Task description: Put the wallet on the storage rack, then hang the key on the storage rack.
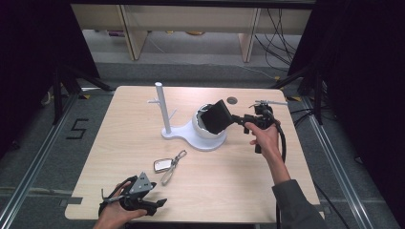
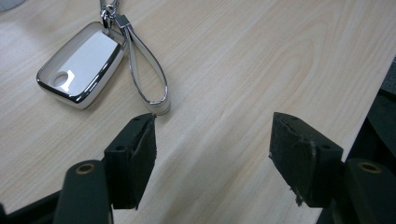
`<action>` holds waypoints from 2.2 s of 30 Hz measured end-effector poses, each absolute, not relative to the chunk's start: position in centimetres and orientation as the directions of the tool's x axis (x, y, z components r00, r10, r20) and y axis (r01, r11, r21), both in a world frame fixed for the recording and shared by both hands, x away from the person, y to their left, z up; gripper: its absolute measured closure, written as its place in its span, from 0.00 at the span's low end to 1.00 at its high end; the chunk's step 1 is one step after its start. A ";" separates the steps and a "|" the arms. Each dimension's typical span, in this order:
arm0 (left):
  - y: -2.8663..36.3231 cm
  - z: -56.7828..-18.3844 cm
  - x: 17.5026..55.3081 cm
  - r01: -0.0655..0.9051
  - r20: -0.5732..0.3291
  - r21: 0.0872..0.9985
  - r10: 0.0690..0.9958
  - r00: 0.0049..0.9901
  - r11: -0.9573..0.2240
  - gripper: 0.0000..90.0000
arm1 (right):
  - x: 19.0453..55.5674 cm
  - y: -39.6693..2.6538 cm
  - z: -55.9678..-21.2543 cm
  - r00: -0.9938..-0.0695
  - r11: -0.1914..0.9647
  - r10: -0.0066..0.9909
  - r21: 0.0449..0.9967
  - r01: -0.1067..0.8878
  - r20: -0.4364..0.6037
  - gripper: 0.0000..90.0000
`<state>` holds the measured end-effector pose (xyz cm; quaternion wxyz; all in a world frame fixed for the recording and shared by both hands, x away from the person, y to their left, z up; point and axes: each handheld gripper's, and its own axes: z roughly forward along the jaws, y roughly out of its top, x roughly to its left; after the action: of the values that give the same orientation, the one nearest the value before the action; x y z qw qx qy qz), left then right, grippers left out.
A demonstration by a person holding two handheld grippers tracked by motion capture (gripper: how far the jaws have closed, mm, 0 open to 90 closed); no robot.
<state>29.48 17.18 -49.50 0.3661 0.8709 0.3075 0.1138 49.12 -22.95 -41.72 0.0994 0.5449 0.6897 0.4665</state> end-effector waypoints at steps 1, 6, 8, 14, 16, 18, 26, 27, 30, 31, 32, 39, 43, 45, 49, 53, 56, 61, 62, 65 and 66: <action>17.2 -49.5 29.5 0.448 -0.027 0.706 0.612 0.790 -0.548 0.35 | 48.5 -22.9 -41.7 -0.385 -0.033 0.844 0.752 0.658 0.374 0.38; 17.2 -49.5 29.5 0.447 -0.028 0.713 0.616 0.787 -0.539 0.35 | 45.5 -23.0 -41.8 -0.425 0.027 0.847 0.772 0.635 0.320 0.34; 17.3 -49.6 29.5 0.454 -0.024 0.712 0.628 0.778 -0.536 0.34 | 44.3 -22.6 -41.8 -0.423 0.040 0.846 0.751 0.659 0.326 0.33; 17.6 -49.5 29.7 0.443 -0.017 0.719 0.623 0.782 -0.536 0.34 | 41.7 -22.4 -42.4 -0.489 0.110 0.827 0.774 0.624 0.276 0.32; 17.6 -49.4 29.8 0.450 -0.022 0.720 0.631 0.775 -0.529 0.33 | 40.7 -22.2 -43.0 -0.488 0.107 0.825 0.768 0.632 0.287 0.32; 17.6 -49.4 30.0 0.457 -0.021 0.718 0.640 0.768 -0.525 0.33 | 39.9 -22.1 -43.7 -0.501 0.128 0.820 0.763 0.634 0.278 0.32; 17.6 -49.4 29.9 0.456 -0.021 0.718 0.639 0.769 -0.525 0.32 | 37.3 -20.8 -46.2 -0.528 0.168 0.800 0.739 0.653 0.284 0.32; 17.6 -49.4 29.9 0.460 -0.025 0.716 0.639 0.769 -0.525 0.32 | 37.1 -20.7 -46.4 -0.536 0.178 0.797 0.740 0.649 0.278 0.33; 17.7 -49.4 29.9 0.461 -0.017 0.714 0.644 0.765 -0.528 0.32 | 36.4 -20.3 -46.8 -0.549 0.196 0.792 0.742 0.641 0.265 0.33; 17.6 -49.5 29.8 0.462 -0.020 0.715 0.645 0.764 -0.525 0.32 | 36.2 -20.2 -46.9 -0.563 0.203 0.784 0.748 0.632 0.263 0.33; 17.6 -49.4 29.8 0.456 -0.022 0.718 0.639 0.769 -0.525 0.32 | 35.9 -20.0 -47.0 -0.562 0.211 0.786 0.742 0.636 0.258 0.33; 17.7 -49.4 30.0 0.465 -0.021 0.720 0.653 0.757 -0.516 0.31 | 34.3 -19.7 -48.0 -0.595 0.253 0.765 0.733 0.631 0.248 0.32; 17.8 -49.5 30.1 0.461 -0.008 0.708 0.647 0.763 -0.535 0.30 | 33.5 -20.0 -48.5 -0.597 0.263 0.763 0.724 0.638 0.249 0.30; 17.8 -49.6 30.1 0.460 -0.012 0.712 0.646 0.763 -0.531 0.29 | 33.0 -20.1 -48.5 -0.590 0.262 0.767 0.717 0.646 0.251 0.27; 17.8 -49.6 30.2 0.460 -0.007 0.709 0.647 0.763 -0.535 0.29 | 32.2 -20.6 -48.6 -0.572 0.258 0.782 0.705 0.661 0.250 0.25; 17.9 -49.6 30.4 0.462 -0.006 0.711 0.652 0.758 -0.530 0.28 | 31.7 -20.9 -49.0 -0.576 0.261 0.775 0.700 0.665 0.259 0.25; 17.9 -49.4 30.6 0.467 -0.007 0.713 0.661 0.750 -0.523 0.28 | 31.3 -20.8 -49.2 -0.581 0.267 0.768 0.689 0.673 0.269 0.25; 17.5 -49.0 31.2 0.472 -0.016 0.727 0.675 0.737 -0.498 0.27 | 30.9 -20.6 -49.3 -0.562 0.255 0.778 0.677 0.690 0.280 0.25; 17.4 -48.8 31.5 0.472 -0.022 0.726 0.669 0.743 -0.500 0.27 | 31.1 -20.7 -49.4 -0.585 0.279 0.766 0.682 0.676 0.266 0.26; 17.2 -47.8 32.5 0.455 0.002 0.728 0.666 0.746 -0.513 0.28 | 31.1 -20.6 -49.3 -0.580 0.277 0.775 0.691 0.668 0.250 0.26; 17.0 -47.4 33.0 0.455 0.006 0.727 0.668 0.744 -0.514 0.29 | 31.1 -20.7 -49.3 -0.593 0.288 0.765 0.691 0.663 0.251 0.26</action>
<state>32.98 17.03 -47.43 0.3686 0.8580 0.3272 0.1443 31.15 -20.70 -49.26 0.0642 0.4463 0.7999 0.3961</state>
